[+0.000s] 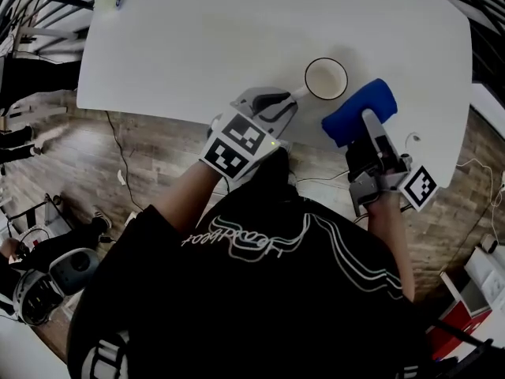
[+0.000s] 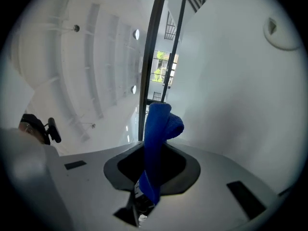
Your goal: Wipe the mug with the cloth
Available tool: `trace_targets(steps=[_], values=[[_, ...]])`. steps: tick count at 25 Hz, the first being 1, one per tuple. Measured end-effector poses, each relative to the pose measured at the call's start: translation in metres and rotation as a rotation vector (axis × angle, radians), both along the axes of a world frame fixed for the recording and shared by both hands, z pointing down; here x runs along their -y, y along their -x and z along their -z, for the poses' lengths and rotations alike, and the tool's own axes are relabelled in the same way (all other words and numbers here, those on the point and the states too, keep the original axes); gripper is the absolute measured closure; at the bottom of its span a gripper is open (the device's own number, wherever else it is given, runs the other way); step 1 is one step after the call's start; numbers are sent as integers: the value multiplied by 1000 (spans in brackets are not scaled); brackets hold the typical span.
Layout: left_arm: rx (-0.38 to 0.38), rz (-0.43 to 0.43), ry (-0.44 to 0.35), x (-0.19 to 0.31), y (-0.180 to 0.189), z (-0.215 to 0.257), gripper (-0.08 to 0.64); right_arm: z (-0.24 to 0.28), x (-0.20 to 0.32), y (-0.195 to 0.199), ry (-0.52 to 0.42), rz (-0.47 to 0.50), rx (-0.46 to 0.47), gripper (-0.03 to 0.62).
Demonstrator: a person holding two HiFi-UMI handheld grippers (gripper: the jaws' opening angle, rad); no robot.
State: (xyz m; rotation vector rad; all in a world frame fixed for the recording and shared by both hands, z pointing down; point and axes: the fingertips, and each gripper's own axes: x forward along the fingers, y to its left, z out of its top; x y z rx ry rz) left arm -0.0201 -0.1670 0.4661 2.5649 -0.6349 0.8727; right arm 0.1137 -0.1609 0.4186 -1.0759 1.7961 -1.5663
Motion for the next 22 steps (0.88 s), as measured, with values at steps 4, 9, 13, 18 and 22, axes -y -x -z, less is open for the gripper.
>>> trace_targets(steps=[4, 9, 13, 18, 22], values=[[-10, -2, 6, -6, -7, 1, 499, 2, -3, 0, -11, -48, 56, 534], [-18, -32, 18, -11, -15, -1, 497, 0, 4, 5, -26, -62, 69, 532], [-30, -43, 28, -14, -22, 0, 497, -5, 12, 4, -12, -77, 64, 534], [-47, -40, 42, -20, -25, 3, 497, -17, 14, 4, 7, -81, 11, 533], [-58, -46, 52, -23, -25, 4, 497, -32, 12, 7, 55, -63, -89, 533]])
